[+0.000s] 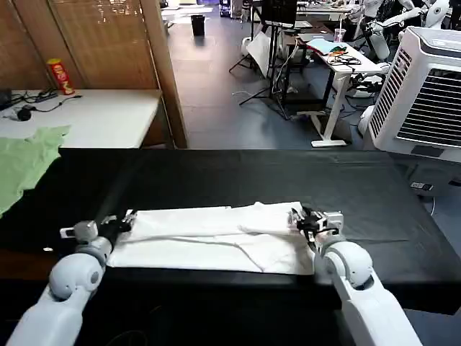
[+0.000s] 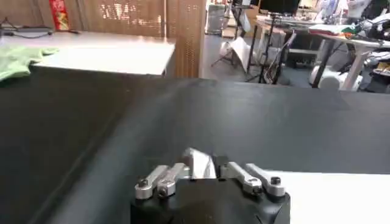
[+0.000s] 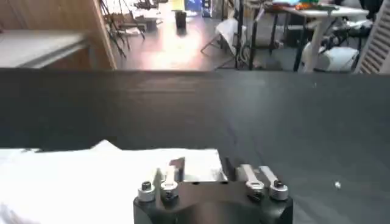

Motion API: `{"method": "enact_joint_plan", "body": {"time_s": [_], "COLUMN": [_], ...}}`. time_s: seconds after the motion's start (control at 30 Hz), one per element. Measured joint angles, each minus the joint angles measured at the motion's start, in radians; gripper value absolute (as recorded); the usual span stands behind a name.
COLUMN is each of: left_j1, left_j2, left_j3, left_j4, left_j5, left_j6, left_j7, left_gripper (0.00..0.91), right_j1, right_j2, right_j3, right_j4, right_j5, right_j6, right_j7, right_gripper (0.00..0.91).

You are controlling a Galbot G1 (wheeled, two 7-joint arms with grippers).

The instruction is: Fold and organize the clothes.

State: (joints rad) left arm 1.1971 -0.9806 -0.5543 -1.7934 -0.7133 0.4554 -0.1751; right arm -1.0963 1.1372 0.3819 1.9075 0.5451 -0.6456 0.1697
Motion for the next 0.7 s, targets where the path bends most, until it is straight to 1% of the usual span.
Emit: {"method": "enact_joint_plan", "body": {"time_s": [0.2,0.37,0.53,0.6,0.63,0.67,0.7], "left_j1": [0.048,0.139,0.198,0.209,0.213,0.216,0.218], "left_j2": [0.003,-0.026,-0.068,-0.080,-0.084,-0.087,-0.090], "left_j3": [-0.053,-0.081,-0.080,-0.080,-0.079,-0.079,-0.079], "left_j4": [-0.045,-0.110,-0.120,-0.117,-0.116,-0.114,-0.112], "left_j5": [-0.074,-0.061,-0.034,-0.030,-0.029,-0.029,-0.029], "left_j6": [0.000,-0.008,-0.017,-0.020,-0.021,-0.021,-0.023], "left_j7": [-0.009,-0.008,-0.009,-0.007,-0.005,-0.004,-0.002], "left_gripper": [0.878,0.878,0.878,0.663,0.527,0.263,0.176], "right_j1": [-0.060,-0.079,-0.089,-0.090,-0.090,-0.090,-0.089], "right_j2": [-0.030,-0.033,-0.041,-0.043,-0.044,-0.044,-0.044], "right_j3": [0.040,0.050,0.054,0.055,0.055,0.055,0.055], "right_j4": [0.089,0.125,0.148,0.154,0.155,0.156,0.156], "right_j5": [0.027,0.031,0.035,0.036,0.036,0.036,0.036], "right_j6": [-0.001,0.001,0.004,0.005,0.005,0.006,0.006], "right_j7": [-0.001,-0.003,-0.010,-0.011,-0.011,-0.011,-0.011], "right_gripper": [0.878,0.878,0.878,0.878,0.878,0.878,0.878]}}
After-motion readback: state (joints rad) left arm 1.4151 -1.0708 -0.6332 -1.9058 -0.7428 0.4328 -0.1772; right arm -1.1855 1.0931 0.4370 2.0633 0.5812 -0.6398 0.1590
